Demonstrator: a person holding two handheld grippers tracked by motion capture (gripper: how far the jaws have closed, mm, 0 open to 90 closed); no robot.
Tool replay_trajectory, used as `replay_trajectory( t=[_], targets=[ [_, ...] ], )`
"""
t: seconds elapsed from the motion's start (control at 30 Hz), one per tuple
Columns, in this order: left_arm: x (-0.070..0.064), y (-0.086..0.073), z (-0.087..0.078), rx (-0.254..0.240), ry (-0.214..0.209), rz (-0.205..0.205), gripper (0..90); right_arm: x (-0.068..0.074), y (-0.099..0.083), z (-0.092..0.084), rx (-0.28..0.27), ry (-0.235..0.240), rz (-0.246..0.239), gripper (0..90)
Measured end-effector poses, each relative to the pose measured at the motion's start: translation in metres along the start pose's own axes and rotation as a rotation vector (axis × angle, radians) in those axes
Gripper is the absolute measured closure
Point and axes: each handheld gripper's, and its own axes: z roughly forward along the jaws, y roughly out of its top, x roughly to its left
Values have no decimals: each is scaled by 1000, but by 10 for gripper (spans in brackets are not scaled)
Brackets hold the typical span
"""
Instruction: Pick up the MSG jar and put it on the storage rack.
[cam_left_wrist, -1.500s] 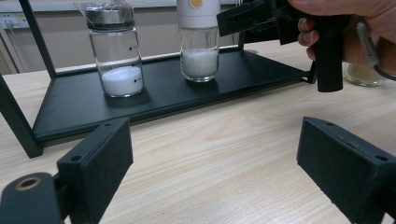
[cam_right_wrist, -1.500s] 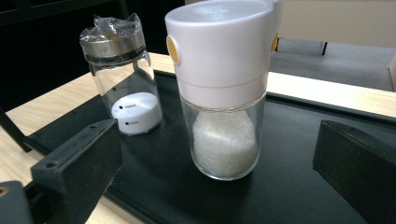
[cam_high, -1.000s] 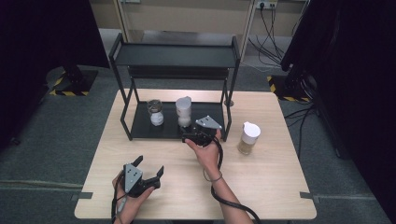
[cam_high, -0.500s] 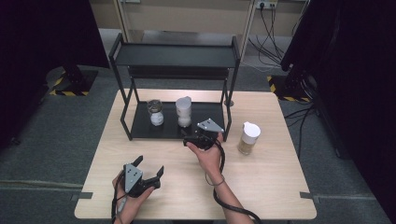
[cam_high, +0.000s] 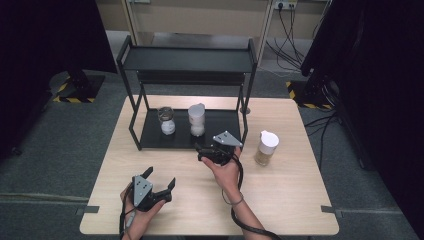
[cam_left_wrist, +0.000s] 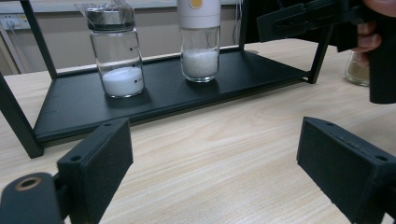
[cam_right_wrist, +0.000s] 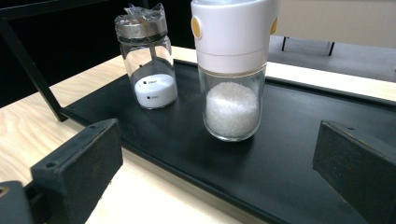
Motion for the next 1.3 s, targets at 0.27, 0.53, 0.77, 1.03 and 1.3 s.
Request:
replay_trajectory(
  t=[0.27,0.53,0.77,1.03,1.3],
  targets=[
    [0,0,0,1,0,-2,101,1,-6,-10,-4,3,7,18],
    [0,0,0,0,0,-1,101,1,-12,-18,1,9,8,17],
    [0,0,0,0,0,0,101,2,-16,-28,-1,15,-3,17],
    [0,0,0,-1,1,1,101,1,-22,-40,7,19,-1,18],
    [0,0,0,1,0,-1,101,2,-29,-51,9,22,0,18]
  ],
)
